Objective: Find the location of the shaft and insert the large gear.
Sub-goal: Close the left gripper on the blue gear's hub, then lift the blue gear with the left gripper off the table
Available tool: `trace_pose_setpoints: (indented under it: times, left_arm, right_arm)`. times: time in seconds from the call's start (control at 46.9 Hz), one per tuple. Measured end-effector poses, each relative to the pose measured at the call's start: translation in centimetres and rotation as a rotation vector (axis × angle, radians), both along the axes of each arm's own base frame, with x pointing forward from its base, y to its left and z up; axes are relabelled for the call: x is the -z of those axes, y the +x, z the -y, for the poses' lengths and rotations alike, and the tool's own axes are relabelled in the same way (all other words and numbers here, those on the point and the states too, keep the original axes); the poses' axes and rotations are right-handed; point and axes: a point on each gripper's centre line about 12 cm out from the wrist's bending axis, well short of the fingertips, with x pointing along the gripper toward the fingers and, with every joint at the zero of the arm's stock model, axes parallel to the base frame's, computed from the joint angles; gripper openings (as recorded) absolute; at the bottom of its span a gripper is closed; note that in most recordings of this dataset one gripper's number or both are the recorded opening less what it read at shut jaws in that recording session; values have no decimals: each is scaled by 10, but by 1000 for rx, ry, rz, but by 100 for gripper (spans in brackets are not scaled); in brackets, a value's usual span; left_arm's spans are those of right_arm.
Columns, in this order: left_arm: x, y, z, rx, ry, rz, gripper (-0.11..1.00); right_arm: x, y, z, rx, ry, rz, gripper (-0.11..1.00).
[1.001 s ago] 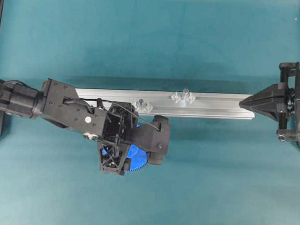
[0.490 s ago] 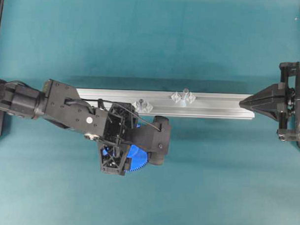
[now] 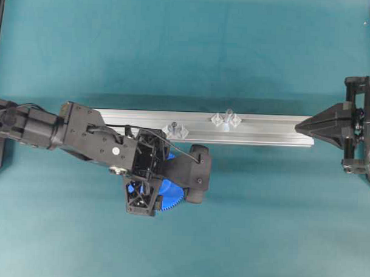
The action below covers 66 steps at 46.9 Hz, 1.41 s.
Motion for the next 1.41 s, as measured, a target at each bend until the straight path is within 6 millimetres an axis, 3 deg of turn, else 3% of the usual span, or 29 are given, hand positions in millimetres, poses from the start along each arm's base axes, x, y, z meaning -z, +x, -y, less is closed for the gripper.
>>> trace_pose_setpoints:
  times: [0.873,1.001,1.129,1.406]
  left_arm:
    - [9,3,0,1,1,2,93]
    - [10,2,0,0,2,-7,87]
    - [11,-1,-1,-1,6,-35,71]
    - [11,-3,-1,-3,10,-64,71]
  right_arm:
    - [-1,0,0,-2,0,3,1]
    - [0,0,0,1,1,2,1]
    - [-1,0,0,0,0,3,1]
    - [-1,0,0,-2,0,3,1]
